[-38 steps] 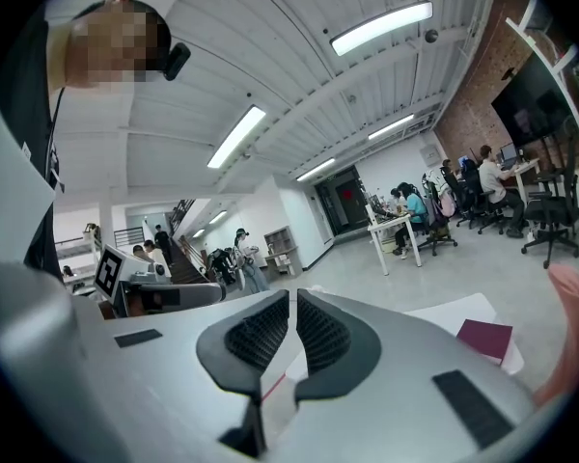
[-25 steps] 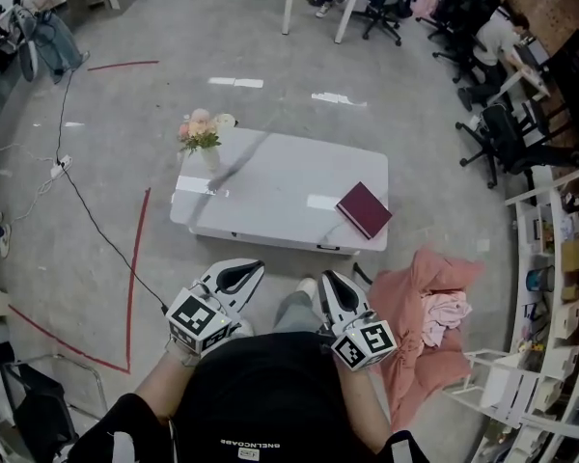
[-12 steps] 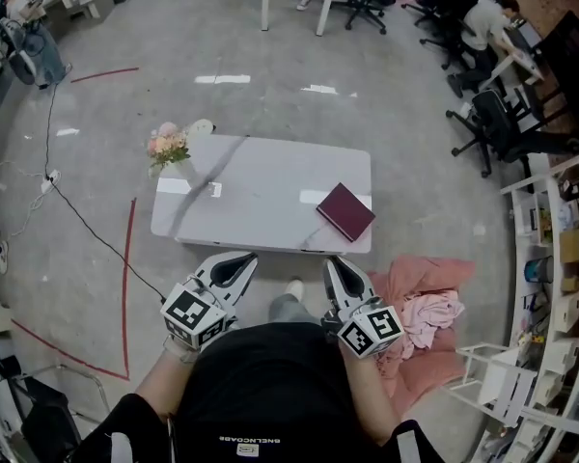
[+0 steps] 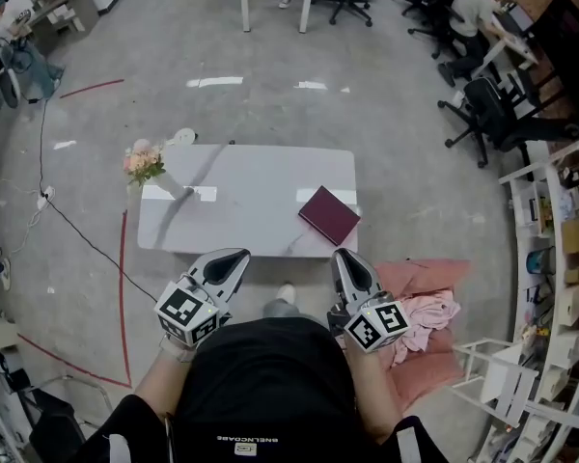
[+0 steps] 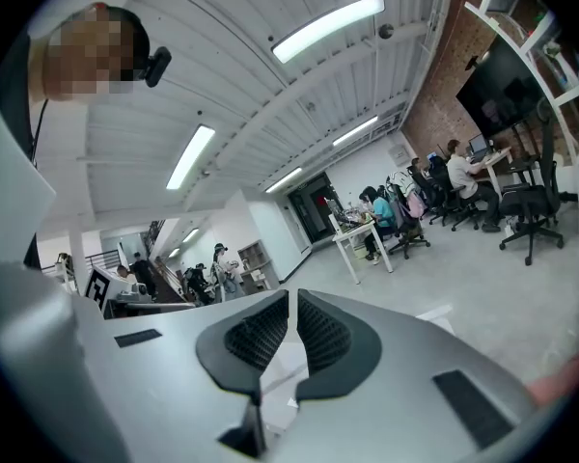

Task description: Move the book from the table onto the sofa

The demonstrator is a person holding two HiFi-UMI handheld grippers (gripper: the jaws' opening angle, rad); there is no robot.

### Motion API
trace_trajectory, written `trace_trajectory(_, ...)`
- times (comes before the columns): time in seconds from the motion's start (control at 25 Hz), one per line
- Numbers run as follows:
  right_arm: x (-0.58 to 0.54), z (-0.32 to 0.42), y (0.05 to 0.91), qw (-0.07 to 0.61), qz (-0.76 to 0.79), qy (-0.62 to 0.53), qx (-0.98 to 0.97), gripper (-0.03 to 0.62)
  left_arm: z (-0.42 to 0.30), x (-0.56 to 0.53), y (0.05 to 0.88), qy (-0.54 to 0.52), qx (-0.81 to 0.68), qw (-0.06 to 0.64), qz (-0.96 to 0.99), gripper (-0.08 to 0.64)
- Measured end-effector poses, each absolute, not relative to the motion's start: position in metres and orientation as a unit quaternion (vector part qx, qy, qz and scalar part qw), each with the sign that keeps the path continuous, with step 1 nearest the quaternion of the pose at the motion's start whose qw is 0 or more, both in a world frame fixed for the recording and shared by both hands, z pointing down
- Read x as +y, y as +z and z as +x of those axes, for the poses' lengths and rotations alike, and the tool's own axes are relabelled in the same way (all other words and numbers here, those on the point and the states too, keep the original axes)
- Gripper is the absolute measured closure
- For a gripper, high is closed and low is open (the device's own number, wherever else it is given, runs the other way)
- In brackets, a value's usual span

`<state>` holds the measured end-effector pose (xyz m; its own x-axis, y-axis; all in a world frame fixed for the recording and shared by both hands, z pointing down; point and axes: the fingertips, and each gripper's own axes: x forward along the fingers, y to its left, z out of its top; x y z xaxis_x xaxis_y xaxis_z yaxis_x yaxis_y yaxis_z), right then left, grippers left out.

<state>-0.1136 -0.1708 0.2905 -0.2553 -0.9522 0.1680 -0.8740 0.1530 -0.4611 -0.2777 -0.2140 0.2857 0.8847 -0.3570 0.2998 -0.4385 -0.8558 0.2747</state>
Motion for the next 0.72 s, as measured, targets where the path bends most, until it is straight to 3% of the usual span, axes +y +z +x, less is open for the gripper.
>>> trace_trajectory(0.72, -0.173, 0.021, 0.323, 0.118, -0.653, -0.282, 0.693, 0.548, -0.204, -0.236, 0.324, 0.164, -0.202, 0.195, 0.946, 0.545)
